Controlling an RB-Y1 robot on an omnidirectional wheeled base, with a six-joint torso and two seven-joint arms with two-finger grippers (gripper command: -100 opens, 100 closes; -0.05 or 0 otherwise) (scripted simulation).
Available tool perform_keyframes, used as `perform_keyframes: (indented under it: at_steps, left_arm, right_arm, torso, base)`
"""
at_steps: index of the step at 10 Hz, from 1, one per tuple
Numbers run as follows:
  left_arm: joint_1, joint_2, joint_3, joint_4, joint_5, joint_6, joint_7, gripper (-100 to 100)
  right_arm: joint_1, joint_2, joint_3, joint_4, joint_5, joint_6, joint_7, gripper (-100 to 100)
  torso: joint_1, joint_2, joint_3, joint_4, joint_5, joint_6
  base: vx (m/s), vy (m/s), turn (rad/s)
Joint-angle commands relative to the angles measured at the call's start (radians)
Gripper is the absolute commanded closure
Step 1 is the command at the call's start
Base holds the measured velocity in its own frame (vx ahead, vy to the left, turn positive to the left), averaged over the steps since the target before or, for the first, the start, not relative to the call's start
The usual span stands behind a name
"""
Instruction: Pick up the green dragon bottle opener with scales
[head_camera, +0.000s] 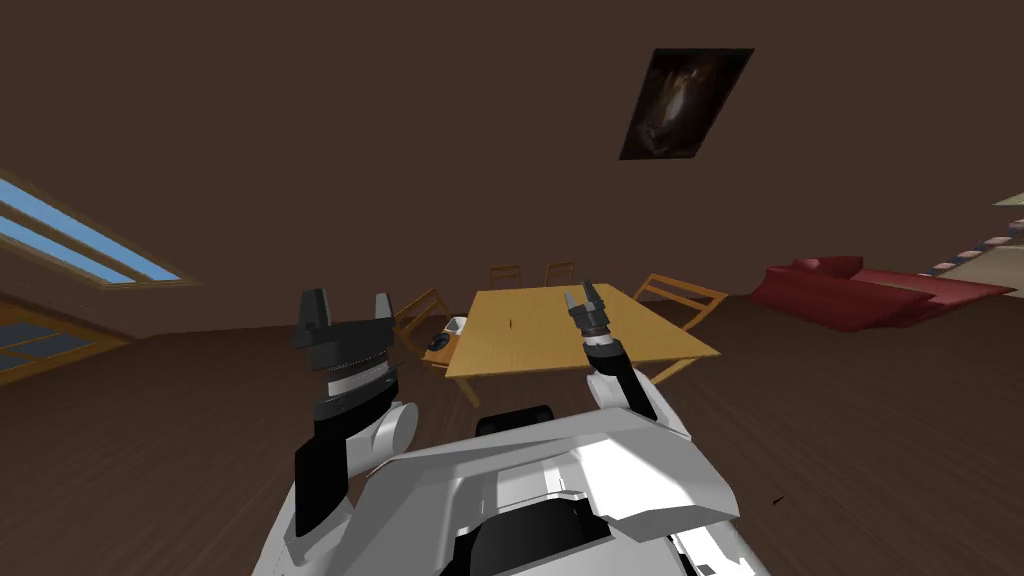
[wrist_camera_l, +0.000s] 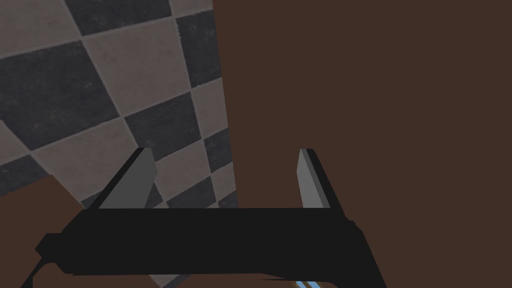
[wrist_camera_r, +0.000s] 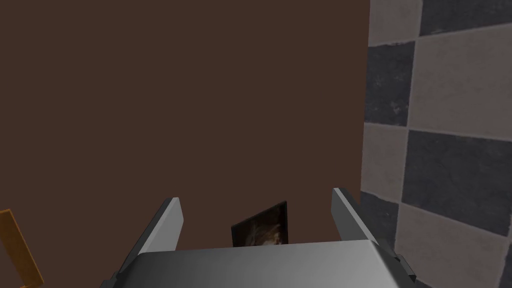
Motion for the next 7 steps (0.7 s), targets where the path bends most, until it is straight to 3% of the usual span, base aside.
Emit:
perform_keyframes:
  at_steps: [1,2,5,6,7]
  left_arm:
    - [0.0,0.0,0.0,0.0,0.0,0.0,0.0,0]
    - [0.0,0.0,0.0,0.0,0.0,0.0,0.0,0]
    - [0.0,0.0,0.0,0.0,0.0,0.0,0.0,0]
    - [0.0,0.0,0.0,0.0,0.0,0.0,0.0,0]
    - [0.0,0.0,0.0,0.0,0.0,0.0,0.0,0]
  right_arm:
    - [-0.025,-0.035,-0.002,0.05,0.023,0.04,-0.038,-100]
    - [-0.025,-0.035,-0.002,0.052,0.023,0.04,-0.038,-100]
    - [-0.069,-0.097,-0.002,0.149,0.077,0.126,-0.114,-100]
    - [-0.069,-0.097,-0.002,0.162,0.077,0.127,-0.114,-100]
    - [-0.085,-0.117,-0.001,0.201,0.098,0.159,-0.142,-100]
  torso:
    - [0.0,0.0,0.0,0.0,0.0,0.0]
    - [0.0,-0.002,-0.001,0.0,0.0,0.0]
    - [0.001,-0.004,-0.002,-0.001,0.0,0.0]
    - [0.001,-0.003,-0.002,-0.001,0.0,0.0]
    - [0.0,-0.003,-0.002,-0.001,0.0,0.001]
  base:
    - [-0.071,-0.025,0.417]
    - [-0.04,-0.02,0.173]
    - [-0.057,-0.009,0.341]
    - [-0.054,-0.014,0.277]
    - [-0.044,-0.017,0.385]
